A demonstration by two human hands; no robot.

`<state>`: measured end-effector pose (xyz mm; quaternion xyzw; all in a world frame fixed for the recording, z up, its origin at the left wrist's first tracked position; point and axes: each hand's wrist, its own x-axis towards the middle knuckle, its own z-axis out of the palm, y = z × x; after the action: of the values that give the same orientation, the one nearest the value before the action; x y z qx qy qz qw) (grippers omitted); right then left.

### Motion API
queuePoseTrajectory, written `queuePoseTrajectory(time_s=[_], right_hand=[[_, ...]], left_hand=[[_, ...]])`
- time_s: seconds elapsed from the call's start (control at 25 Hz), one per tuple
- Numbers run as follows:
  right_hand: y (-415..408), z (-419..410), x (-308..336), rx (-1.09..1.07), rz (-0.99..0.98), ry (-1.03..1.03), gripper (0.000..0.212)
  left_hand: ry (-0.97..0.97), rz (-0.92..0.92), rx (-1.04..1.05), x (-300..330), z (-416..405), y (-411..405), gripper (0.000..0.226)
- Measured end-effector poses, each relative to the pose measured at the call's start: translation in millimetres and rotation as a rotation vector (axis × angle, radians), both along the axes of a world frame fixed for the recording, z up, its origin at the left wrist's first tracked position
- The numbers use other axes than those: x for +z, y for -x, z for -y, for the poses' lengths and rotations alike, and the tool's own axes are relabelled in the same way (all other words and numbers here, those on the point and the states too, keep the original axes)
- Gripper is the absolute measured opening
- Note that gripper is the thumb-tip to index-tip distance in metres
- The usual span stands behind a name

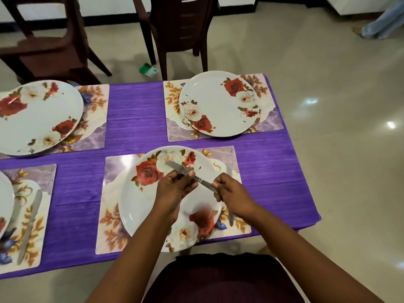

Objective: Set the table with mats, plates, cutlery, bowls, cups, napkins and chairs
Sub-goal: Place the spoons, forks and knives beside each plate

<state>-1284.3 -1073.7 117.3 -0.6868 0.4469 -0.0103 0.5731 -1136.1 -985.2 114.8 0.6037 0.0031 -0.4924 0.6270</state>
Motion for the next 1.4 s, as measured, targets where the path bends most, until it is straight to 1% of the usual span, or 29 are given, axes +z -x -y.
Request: queuePoseTrajectory(time_s=[0.16,0.28,0.4,0.52,0.68,0.8,0.88,1.0,1.08,1.16,1.24,1.4], right_hand=[[64.7,42.5,-6.0,0.001,0.092,-0.095,0.023],[129.8,86.1,8.2,0.039,0.129,-0.069,0.024],[202.2,136.5,29.2,0.046,0.145,-0.026,0.023],[265.3,173.3,47.8,0.005,0.148,-0.063,0.022],[324.5,202.7,60.4,-0.087,0.148,-0.135,0.021],[350.6,220.5,60.4,-0.159,0.185,-0.159,0.019],[360.2,230.6,61.3,-0.188,0.208,-0.150,0.017],[374.5,262.1,60.4,-0.200,0.205,-0.075,0.009],[382.3,292.7,57.8,-0.200,0.222,-0.087,0.008],[384.7,326.6,56.0,-0.162,0.237,-0.161,0.004],[381.8,363.3,56.0,-0.114,0.235,-0.226,0.014],[357.1,454.9,63.7,-0.015,0.202,-0.246,0.015]], left_hand=[[0.032,-0.007,0.132,6.4,30.6,68.1,0.016],[0.071,0.000,0.191,8.4,68.8,138.1,0.010],[0.132,0.024,0.175,17.0,118.9,211.0,0.004],[0.173,0.029,0.138,32.9,157.5,268.1,0.012],[0.186,0.066,0.052,51.0,192.9,317.7,0.017],[0.165,0.089,0.006,61.6,220.0,337.7,0.018],[0.188,0.077,0.005,63.2,236.2,344.1,0.019],[0.200,0.049,0.019,55.5,268.4,354.3,0.024],[0.200,0.025,0.056,48.5,295.5,360.7,0.026],[0.213,0.021,0.101,42.9,326.2,363.3,0.027],[0.207,0.047,0.127,40.7,360.6,360.7,0.028],[0.226,0.083,0.225,47.3,436.1,344.6,0.026]])
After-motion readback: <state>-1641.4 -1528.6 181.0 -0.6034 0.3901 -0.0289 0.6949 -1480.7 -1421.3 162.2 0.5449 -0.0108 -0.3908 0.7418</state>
